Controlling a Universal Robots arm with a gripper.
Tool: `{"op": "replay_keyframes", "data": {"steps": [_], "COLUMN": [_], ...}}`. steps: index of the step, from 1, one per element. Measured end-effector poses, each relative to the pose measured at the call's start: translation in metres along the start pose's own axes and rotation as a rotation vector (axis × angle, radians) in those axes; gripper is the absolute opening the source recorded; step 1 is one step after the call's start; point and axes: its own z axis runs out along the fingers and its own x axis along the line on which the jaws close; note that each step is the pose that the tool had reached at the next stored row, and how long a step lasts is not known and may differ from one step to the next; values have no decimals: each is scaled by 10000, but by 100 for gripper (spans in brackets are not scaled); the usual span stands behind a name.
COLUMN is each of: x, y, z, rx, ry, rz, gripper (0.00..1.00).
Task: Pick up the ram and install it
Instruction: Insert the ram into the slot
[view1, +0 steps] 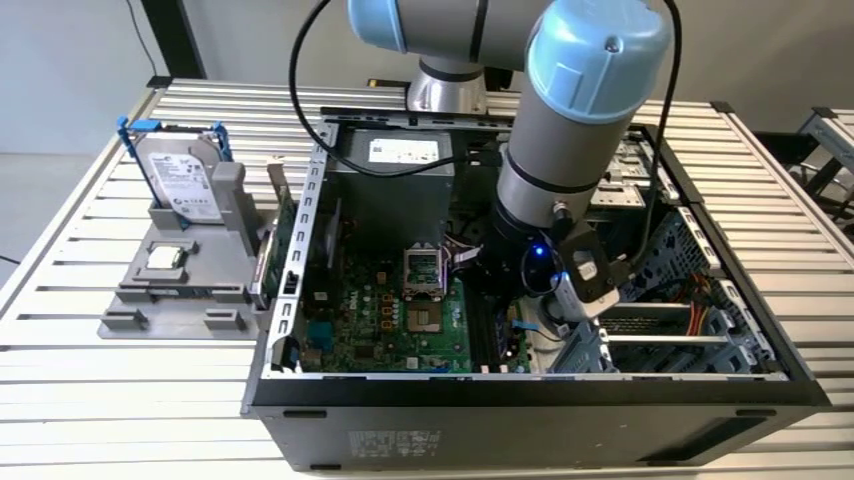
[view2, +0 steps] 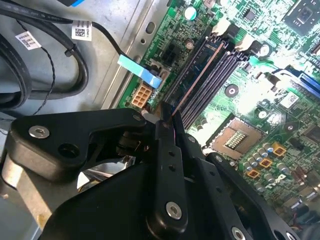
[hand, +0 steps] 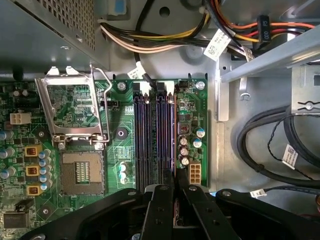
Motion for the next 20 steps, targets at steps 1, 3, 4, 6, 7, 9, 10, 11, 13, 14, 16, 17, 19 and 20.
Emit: {"op": "replay_keyframes", "data": {"steps": [1,3,4,6,7,9,10,11,13,14,16,17,19,20], "x": [0,-1,-1,-4,-5,-7,-7,-6,-6,-7,-7,-8,-10,-12], "y": [0,1,0,1,1,28,29,29,29,29,29,30,29,29], "z": [0,1,1,2,2,1,1,1,1,1,1,1,1,1], "rx": [1,0,0,11,25,115,115,118,132,140,153,160,168,170], "ry": [0,0,0,-1,-1,57,65,74,96,110,143,159,184,190], "rz": [0,0,-1,-4,-5,-16,-33,-47,-53,-53,-53,-53,-52,-52], "gripper": [0,0,0,0,0,0,0,0,0,0,0,0,0,0]}}
